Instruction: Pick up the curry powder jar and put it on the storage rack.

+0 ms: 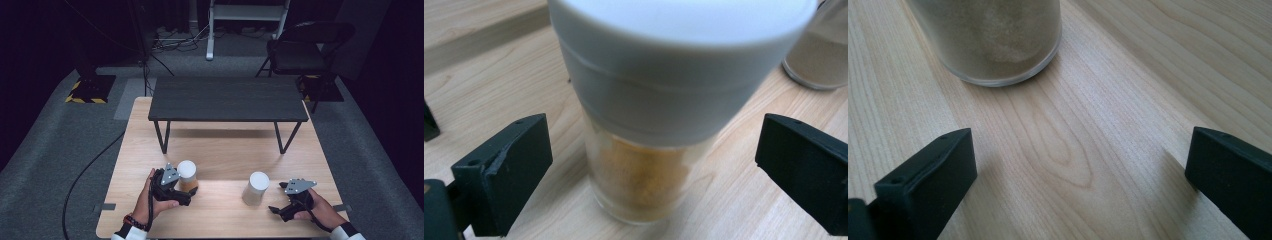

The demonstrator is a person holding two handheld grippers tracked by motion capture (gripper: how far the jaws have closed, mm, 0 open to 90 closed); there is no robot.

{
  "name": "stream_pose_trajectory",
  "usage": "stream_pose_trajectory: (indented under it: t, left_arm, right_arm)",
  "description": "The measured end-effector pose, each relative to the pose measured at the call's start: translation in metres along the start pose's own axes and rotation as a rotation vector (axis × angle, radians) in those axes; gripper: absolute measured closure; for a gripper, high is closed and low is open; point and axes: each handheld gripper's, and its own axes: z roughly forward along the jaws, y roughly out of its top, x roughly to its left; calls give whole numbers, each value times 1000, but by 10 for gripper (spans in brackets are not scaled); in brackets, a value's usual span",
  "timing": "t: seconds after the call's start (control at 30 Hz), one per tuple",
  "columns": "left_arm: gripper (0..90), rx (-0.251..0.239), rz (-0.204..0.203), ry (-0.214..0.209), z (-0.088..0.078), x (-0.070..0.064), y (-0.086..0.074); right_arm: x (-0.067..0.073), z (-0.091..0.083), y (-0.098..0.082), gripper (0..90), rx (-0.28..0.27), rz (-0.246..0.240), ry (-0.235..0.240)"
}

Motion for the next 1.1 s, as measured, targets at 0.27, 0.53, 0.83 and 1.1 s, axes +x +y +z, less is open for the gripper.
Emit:
stream_pose_trajectory:
  t: [0.27,0.53,0.83,1.1]
  left_arm:
    - [16,-17,-14,-3,5,3,2]
    - [34,-56,-38,7,9,5,-1]
    - [222,-84,17,8,14,7,-7]
    - [345,-102,64,-2,13,5,-7]
  right_arm:
    - [0,0,0,0,0,0,0]
    - [0,0,0,0,0,0,0]
    - [0,0,0,0,0,0,0]
    - [0,0,0,0,0,0,0]
